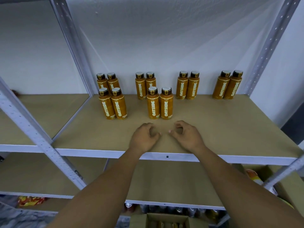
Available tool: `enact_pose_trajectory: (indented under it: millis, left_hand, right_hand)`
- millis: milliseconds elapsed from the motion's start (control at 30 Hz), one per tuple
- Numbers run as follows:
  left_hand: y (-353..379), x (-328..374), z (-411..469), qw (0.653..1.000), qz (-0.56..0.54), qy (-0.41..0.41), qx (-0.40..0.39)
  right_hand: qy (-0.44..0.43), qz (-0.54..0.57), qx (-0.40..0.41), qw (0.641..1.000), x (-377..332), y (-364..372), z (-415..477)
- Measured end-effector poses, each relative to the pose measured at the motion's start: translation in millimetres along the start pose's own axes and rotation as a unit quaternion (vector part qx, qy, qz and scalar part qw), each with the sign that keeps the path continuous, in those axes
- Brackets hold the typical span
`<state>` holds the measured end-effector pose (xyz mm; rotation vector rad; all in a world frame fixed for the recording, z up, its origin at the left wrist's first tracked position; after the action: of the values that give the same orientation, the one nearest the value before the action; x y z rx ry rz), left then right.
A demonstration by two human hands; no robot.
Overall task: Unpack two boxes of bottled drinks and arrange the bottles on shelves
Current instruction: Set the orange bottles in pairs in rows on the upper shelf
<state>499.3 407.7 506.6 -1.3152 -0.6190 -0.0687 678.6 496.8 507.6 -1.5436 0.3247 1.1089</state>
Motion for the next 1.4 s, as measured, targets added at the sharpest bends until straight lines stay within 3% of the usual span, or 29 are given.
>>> enact_pose_trajectory:
  millis: [167, 300, 433, 533, 633, 733, 867, 1000, 1200, 1400]
  left_hand:
    - [11.3, 7.2, -47.9, 0.989, 0.046, 0.100, 0.102]
    - [35.7, 1.4, -97.6, 0.961, 0.047, 0.169, 0.215]
    - [67.8, -9.2, -136.2, 0.953, 0.086, 0.200, 0.212]
    - [97.4, -24.9, -164.1, 0.969, 0.080, 0.177, 0.156]
    - [133.0, -51.7, -194.5, 0.994, 0.032, 0.097, 0.046]
    - [170.3, -82.5, -219.5, 0.997, 0.009, 0.016, -0.081]
    - [230.4, -118.2, -242.7, 0.978, -0.032, -0.062, -0.194]
    - [310.8, -162.2, -265.8, 0.947, -0.055, -0.127, -0.289]
    - [455.4, -238.7, -299.0, 0.911, -0.065, -0.174, -0.369]
    - [590.3, -295.9, -313.4, 0.895, -0.102, -0.209, -0.381]
  right_hand:
    - [-0.072, -0.085, 0.054, 0.992, 4.7, 5.4, -42.5]
    - [-0.204, -0.127, 0.161, 0.957, 19.7, 19.5, -88.6]
    - [-0.265, -0.157, 0.173, 0.936, 42.7, 42.5, -138.4]
    - [-0.269, -0.134, 0.155, 0.941, 70.9, 61.0, -171.3]
    - [-0.201, -0.113, 0.094, 0.969, 112.4, 81.2, -197.8]
    - [-0.047, -0.084, -0.007, 0.995, 158.8, 103.5, -217.4]
    - [0.119, -0.098, -0.155, 0.976, 226.2, 143.8, -240.9]
    - [0.214, -0.089, -0.228, 0.946, 300.4, 196.6, -268.0]
    - [0.285, -0.053, -0.258, 0.922, 432.2, 298.7, -302.0]
    - [0.313, -0.016, -0.213, 0.925, 534.6, 384.5, -311.6]
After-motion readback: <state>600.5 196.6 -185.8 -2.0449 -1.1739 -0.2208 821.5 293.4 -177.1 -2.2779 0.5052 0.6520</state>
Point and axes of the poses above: each hand's wrist, its own z-axis towards the middle knuckle, its own y-axis out of the palm, x = y × z, the point moved 4 cm from there along z, towards the middle knuckle, and after that the axes turned 8 degrees about z, right-handed, at the moved point
